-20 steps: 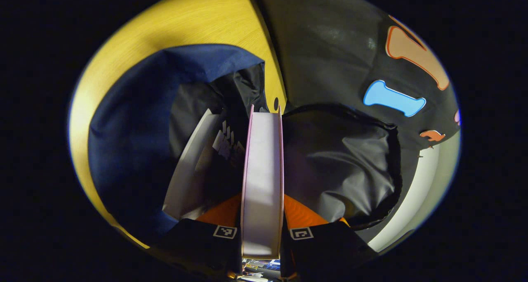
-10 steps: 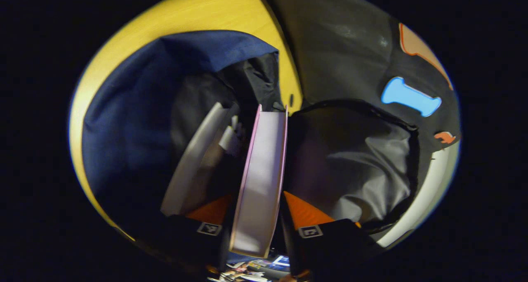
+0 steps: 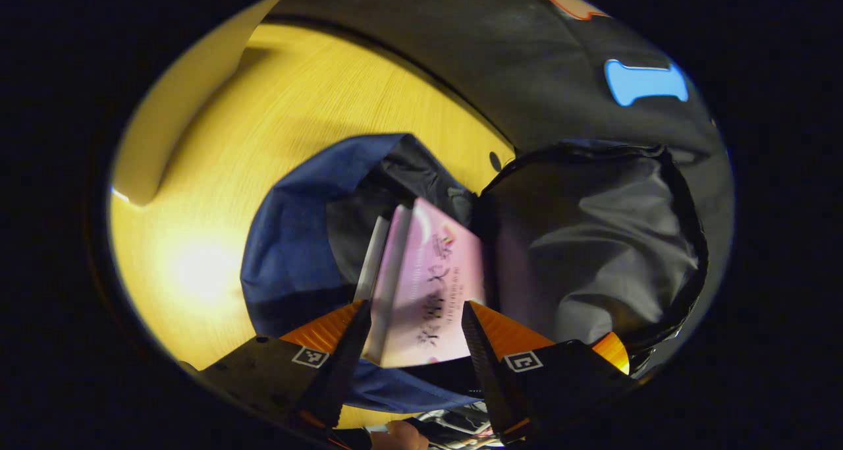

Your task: Open the schoolbag, grab two books from the bookshelf and put them into the schoolbag.

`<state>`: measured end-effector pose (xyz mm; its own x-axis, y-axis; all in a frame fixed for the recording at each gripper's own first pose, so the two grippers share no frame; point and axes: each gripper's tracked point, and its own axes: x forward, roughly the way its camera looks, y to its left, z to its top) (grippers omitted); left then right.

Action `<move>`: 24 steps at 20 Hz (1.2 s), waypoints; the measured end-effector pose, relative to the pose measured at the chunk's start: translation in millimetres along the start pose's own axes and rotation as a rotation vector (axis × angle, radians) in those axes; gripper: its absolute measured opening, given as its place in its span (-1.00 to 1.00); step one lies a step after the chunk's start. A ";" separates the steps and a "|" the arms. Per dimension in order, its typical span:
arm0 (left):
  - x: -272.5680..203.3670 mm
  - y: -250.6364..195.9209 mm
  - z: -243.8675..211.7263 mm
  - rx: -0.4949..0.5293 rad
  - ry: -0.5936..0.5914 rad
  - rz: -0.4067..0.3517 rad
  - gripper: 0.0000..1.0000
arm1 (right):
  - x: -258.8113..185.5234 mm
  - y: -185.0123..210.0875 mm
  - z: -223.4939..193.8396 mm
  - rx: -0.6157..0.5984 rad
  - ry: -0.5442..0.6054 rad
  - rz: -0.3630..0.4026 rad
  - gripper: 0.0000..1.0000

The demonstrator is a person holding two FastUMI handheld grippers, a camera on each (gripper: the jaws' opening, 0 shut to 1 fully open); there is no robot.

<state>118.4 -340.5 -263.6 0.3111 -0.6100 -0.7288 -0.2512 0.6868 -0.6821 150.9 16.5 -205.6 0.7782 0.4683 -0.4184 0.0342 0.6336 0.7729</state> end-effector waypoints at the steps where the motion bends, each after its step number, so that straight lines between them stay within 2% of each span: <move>1: -7.2 1.0 5.8 0.029 -0.019 0.013 0.61 | 0.5 0.4 -0.5 -0.001 -0.001 -0.001 -0.94; 5: -46.0 17.4 28.3 0.186 -0.114 0.109 0.62 | 0.5 -0.7 -2.7 -0.008 0.001 -0.004 -0.94; 9: -102.5 32.7 77.5 0.463 -0.327 0.272 0.64 | -1.8 0.4 -0.7 -0.027 -0.002 -0.016 -0.94; 12: -150.7 28.9 105.6 0.603 -0.483 0.353 0.78 | -2.3 1.2 -0.7 -0.051 -0.005 -0.029 -0.94; 13: -162.8 27.7 112.0 0.624 -0.515 0.372 0.92 | -2.7 2.4 -1.7 -0.058 -0.004 -0.032 -0.94; 15: -192.3 26.1 122.4 0.645 -0.586 0.393 0.93 | -2.0 4.4 -7.2 -0.080 0.002 -0.031 -0.91; 16: -201.0 26.4 126.3 0.648 -0.627 0.395 0.92 | -3.1 7.3 -10.0 -0.098 0.005 -0.027 -0.81; 17: -208.6 27.1 126.3 0.652 -0.649 0.398 0.92 | -1.2 7.7 -15.5 -0.120 0.012 -0.030 -0.87; 18: -216.0 32.4 126.0 0.649 -0.660 0.411 0.92 | 0.5 9.9 -18.3 -0.137 0.012 -0.033 -0.63; 19: -226.3 36.4 125.3 0.645 -0.669 0.421 0.92 | 0.2 15.3 -18.6 -0.145 0.012 -0.028 -0.74; 20: -234.0 36.4 125.8 0.641 -0.685 0.417 0.92 | -1.4 16.5 -20.7 -0.158 0.014 -0.032 -0.38; 21: -241.3 36.5 128.2 0.639 -0.704 0.421 0.92 | -4.4 13.3 -20.8 -0.177 0.014 -0.036 -0.43; 24: -261.4 40.4 129.7 0.637 -0.746 0.434 0.92 | -8.0 34.0 -24.4 -0.228 -0.004 -0.006 0.18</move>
<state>145.8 -102.1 -92.8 0.8456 -0.0168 -0.5336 -0.0175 0.9981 -0.0592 130.6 49.3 -187.6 0.7807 0.4623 -0.4204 -0.1037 0.7592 0.6425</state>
